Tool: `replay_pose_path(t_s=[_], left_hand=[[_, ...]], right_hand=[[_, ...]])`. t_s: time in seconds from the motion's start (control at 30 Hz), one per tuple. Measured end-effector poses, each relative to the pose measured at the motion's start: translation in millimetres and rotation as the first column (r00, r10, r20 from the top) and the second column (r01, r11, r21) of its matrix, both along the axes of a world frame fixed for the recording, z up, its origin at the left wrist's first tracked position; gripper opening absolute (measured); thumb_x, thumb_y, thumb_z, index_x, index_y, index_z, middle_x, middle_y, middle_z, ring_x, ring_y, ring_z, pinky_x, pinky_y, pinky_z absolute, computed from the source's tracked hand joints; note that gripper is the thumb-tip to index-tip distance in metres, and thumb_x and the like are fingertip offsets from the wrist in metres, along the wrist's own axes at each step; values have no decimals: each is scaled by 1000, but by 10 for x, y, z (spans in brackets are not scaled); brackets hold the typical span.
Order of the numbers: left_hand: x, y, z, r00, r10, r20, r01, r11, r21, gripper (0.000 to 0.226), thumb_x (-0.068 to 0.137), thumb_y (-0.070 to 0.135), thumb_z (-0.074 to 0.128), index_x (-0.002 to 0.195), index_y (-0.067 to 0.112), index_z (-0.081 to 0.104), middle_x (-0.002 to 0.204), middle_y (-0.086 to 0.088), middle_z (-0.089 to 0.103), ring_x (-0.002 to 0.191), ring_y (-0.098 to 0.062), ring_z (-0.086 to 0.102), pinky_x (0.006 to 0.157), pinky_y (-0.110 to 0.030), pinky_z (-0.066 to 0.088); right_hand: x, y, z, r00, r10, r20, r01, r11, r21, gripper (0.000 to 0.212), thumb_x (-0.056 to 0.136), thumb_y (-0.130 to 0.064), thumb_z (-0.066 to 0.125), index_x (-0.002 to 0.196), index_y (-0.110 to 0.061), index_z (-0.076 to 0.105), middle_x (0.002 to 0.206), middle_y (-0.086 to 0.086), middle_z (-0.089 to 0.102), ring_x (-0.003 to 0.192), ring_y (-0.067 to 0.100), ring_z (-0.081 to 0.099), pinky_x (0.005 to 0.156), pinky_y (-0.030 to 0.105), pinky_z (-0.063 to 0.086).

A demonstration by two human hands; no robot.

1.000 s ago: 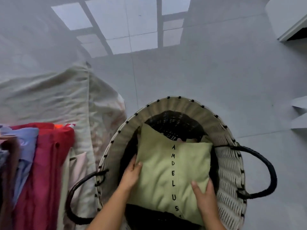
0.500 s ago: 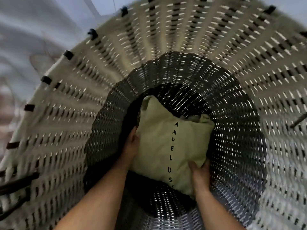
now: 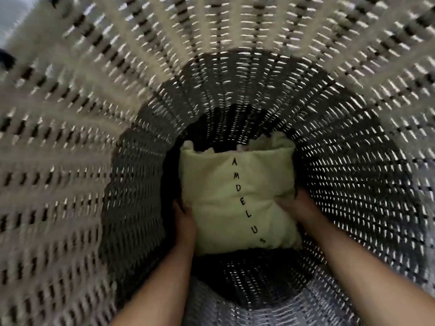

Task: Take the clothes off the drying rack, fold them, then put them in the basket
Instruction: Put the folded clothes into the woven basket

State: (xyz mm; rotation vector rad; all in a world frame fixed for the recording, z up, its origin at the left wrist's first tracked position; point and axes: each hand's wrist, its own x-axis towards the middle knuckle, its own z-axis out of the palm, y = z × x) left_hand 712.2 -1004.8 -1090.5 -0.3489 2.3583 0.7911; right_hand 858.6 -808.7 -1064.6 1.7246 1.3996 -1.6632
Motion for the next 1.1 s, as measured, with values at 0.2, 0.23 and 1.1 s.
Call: replay_pose_path(t_s=[0.2,0.23,1.1], left_hand=[[13,312,355,855,-483,-191,462,875,-144,82,84,18,60,149,12,11,154,-15,21,139,-30,27,114,-43,21],[-8,363,399,720,-630,-292,591,777,-217,88,80,23,64,149,13,10,155,-13,18,141,-29,23,113,-44,19],[294,186,143,367,-850,378,924,284,-258,138,64,60,72,141,0,-24,147,-17,-32,140,-35,-24,114,-44,-9]], right_hand=[[-40,-362,224,977,127,173,-180,923,340,62,84,-8,66,136,4,35,137,21,42,127,35,43,97,32,36],[-51,-438,234,955,216,201,-287,835,468,76,80,-10,70,142,-2,29,144,18,36,131,35,37,104,37,32],[204,-811,-182,558,718,416,-830,501,246,93,87,-69,12,146,-3,-15,155,15,-20,143,24,-21,116,35,-13]])
